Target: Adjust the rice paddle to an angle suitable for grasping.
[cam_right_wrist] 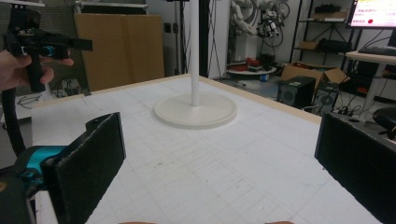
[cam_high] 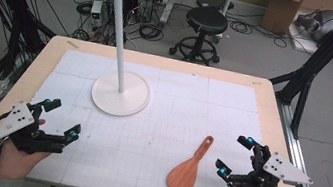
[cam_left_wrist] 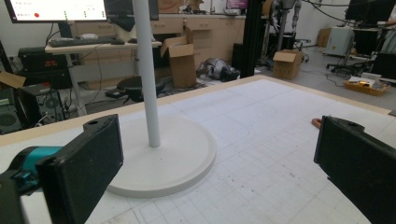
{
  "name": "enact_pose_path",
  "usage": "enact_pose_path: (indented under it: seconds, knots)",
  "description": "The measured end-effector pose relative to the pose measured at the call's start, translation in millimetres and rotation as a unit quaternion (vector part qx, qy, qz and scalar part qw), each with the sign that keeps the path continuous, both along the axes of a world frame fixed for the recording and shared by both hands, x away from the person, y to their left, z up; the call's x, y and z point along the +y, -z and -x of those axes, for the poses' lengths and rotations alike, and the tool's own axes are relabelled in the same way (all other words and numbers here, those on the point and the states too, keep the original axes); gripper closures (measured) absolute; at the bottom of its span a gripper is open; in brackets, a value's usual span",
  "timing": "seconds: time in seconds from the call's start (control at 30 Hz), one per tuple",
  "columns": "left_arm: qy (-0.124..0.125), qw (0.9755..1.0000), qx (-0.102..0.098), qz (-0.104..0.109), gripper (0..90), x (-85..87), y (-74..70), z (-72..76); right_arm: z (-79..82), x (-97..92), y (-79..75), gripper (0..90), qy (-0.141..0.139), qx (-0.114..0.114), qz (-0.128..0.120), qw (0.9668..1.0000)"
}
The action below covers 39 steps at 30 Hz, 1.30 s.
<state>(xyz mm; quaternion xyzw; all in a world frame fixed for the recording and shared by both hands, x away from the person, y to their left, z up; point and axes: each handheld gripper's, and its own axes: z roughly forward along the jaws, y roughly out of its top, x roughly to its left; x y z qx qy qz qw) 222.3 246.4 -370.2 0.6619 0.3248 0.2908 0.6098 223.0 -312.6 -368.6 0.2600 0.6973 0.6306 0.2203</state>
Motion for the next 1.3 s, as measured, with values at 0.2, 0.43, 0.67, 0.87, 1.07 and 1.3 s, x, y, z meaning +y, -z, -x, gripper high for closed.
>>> enact_pose_path:
  seconds: [0.2,0.43,0.67,0.87,1.07,1.3]
  knots:
    - [-0.012,0.9997,0.020,-0.001,1.8,1.4,1.3,-1.3,-3.0,5.2,0.1,0.7,-0.009,0.007,0.001,0.9999]
    - [-0.015,0.9996,0.024,0.001,1.8,2.0,2.7,-1.2,-8.2,14.1,1.7,8.8,-0.026,0.024,0.013,0.9993]
    - [-0.024,0.9991,0.034,0.003,1.8,3.4,4.4,-1.9,-10.8,23.4,5.5,41.8,-0.042,0.027,0.038,0.9980]
    - [-0.018,0.9993,0.033,0.000,1.8,0.7,4.8,-1.1,-10.6,37.1,10.1,67.0,-0.051,0.025,0.063,0.9964]
    - [-0.018,0.9993,0.034,0.002,1.8,1.1,4.9,-0.1,-11.4,50.3,15.7,89.4,-0.054,0.029,0.094,0.9937]
    - [-0.017,0.9992,0.035,0.001,1.8,1.2,5.3,0.3,-17.8,59.7,22.4,89.7,-0.075,0.048,0.095,0.9916]
